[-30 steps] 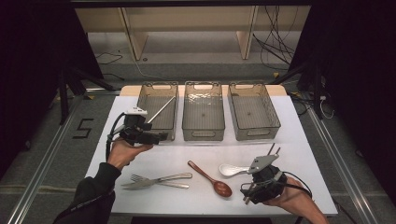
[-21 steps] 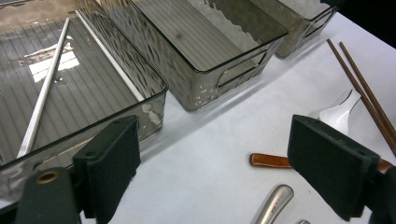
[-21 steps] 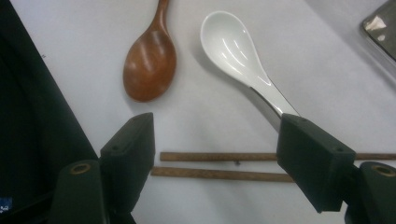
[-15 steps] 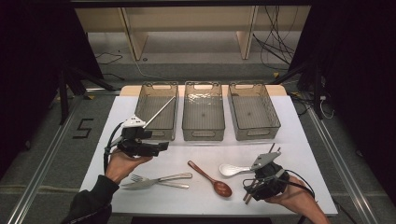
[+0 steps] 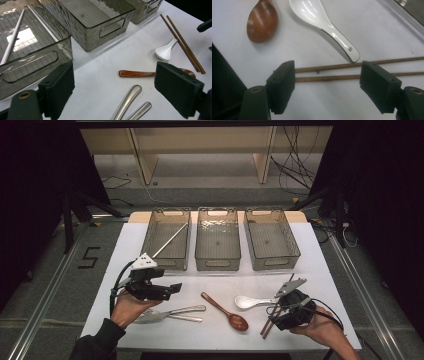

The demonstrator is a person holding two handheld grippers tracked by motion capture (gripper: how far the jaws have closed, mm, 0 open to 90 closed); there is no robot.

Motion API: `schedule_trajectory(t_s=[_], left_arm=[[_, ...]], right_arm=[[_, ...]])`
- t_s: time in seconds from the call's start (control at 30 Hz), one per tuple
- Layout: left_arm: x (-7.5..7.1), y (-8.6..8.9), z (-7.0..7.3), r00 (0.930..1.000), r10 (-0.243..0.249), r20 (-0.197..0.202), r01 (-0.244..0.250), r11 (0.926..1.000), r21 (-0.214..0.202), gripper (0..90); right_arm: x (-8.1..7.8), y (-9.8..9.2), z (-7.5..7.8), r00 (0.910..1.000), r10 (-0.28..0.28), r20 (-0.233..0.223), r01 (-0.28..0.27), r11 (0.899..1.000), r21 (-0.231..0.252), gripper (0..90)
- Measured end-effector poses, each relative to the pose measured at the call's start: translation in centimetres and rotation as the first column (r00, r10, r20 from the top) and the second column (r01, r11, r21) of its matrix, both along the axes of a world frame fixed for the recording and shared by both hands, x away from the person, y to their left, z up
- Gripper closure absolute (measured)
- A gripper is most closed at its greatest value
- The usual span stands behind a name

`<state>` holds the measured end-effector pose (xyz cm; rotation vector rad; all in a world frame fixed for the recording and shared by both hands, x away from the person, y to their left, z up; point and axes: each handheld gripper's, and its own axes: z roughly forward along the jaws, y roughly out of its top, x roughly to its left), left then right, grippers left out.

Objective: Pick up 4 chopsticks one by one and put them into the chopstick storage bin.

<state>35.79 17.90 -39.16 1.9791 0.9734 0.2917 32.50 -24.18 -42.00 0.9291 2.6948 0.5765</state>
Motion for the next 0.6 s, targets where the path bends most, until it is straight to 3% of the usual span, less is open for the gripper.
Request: schedule_trajectory(t_s=[0.23, 0.6], left_arm=[[-0.6, 0.3, 0.1, 1.0000, 0.002, 0.003, -0.002, 0.9999, -0.011, 15.7], [-1.0, 0.4, 0.0, 1.0000, -0.004, 0.003, 0.004, 0.9999, -0.011, 15.7]], right_arm=[[0.5, -0.9, -0.3, 0.9919, 0.127, -0.013, -0.127, 0.991, -0.049, 27.9], [1.3, -0.9, -0.9, 0.9606, 0.273, -0.055, -0.276, 0.958, -0.081, 28.3]])
